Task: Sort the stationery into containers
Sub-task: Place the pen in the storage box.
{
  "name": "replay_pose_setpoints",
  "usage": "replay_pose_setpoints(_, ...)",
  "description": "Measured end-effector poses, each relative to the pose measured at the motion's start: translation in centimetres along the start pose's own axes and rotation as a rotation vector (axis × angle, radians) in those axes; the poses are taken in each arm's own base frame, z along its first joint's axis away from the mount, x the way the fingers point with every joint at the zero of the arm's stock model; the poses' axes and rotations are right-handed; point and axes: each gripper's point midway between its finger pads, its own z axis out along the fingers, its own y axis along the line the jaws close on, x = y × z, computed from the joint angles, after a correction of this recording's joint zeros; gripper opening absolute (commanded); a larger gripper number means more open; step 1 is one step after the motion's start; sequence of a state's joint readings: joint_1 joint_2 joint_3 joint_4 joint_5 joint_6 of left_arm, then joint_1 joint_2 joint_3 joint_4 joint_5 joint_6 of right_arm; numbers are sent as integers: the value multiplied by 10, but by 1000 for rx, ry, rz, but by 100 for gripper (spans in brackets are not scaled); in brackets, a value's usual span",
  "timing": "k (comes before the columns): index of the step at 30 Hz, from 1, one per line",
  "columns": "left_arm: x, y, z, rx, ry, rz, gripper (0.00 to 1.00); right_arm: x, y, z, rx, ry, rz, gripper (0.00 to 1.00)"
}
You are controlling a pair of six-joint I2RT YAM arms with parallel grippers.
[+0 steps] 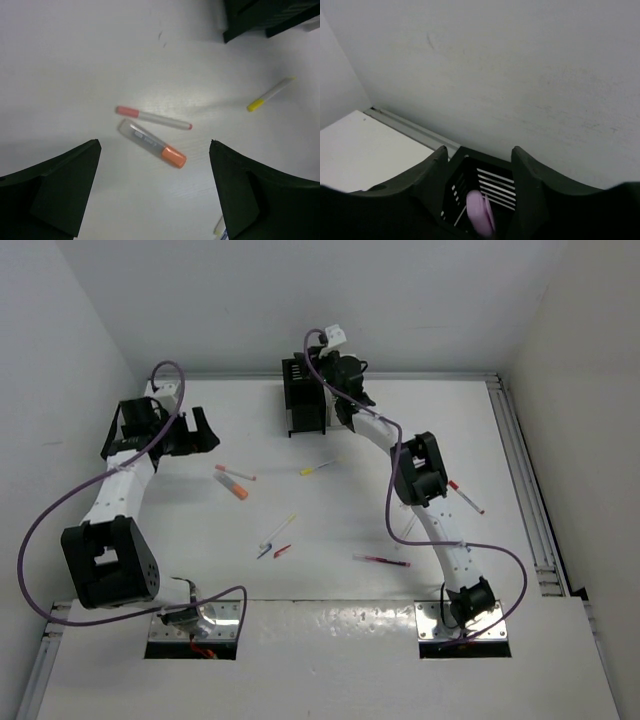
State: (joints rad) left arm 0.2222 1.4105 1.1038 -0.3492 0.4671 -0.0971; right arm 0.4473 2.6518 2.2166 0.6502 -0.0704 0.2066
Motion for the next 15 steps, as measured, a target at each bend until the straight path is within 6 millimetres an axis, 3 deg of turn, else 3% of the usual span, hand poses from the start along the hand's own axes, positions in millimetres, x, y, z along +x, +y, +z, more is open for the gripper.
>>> replay_pose_setpoints(3,37,1,0,-44,69,-37,89,11,-1,-5,9,29,9,56)
replay_pose_setpoints(5,60,-10,1,-28,123,1,88,17,0,-14,11,64,21,56)
replay_pose_setpoints(8,77,-34,-1,109,179,183,87,12,6,-30,0,115,47,58)
replay_pose_setpoints(9,79,-40,-2,163,191,268,81,5,9,-36,-9,128,57,59)
replay_pose_setpoints(11,80,-43,-4,244,221,428,66,-22,18,-48,-43,141,77,60)
replay_pose_setpoints(15,69,-35,12,411,294,729,60,-103,37,-78,-139,130,101,62)
